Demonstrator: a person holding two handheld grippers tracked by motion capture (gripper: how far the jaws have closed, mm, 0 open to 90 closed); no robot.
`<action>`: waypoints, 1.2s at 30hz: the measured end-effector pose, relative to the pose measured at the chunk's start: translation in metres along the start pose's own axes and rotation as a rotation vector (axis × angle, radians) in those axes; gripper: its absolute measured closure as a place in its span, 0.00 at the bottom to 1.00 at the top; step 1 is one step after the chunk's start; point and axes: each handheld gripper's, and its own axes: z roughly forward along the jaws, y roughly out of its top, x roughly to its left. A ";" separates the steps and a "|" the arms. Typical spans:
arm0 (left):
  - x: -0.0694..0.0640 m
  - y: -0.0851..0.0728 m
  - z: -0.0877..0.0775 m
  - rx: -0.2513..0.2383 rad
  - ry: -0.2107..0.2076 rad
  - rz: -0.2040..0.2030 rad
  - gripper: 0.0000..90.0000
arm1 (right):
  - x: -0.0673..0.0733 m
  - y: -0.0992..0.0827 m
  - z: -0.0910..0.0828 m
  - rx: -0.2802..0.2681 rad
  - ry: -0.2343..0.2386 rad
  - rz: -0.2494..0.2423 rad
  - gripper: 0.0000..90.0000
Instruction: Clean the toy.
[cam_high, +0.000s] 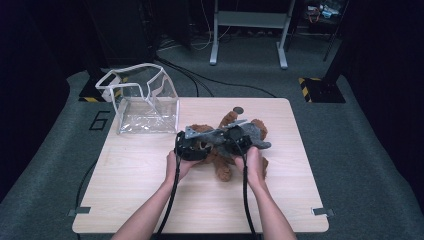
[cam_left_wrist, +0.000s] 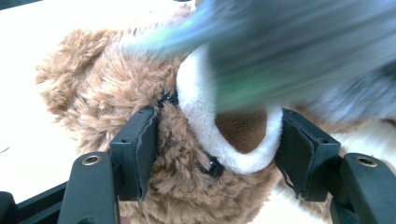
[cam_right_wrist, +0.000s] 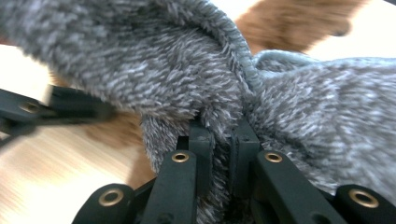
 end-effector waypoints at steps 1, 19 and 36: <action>0.000 0.000 0.000 0.002 0.000 0.003 0.38 | -0.007 -0.003 -0.004 0.002 0.001 0.022 0.92; -0.002 0.001 0.000 0.015 0.012 0.004 0.38 | -0.018 -0.015 -0.030 -0.087 0.006 0.090 0.91; -0.009 0.002 -0.010 -0.071 0.046 0.034 0.30 | -0.009 -0.001 0.012 -0.008 -0.019 0.071 0.92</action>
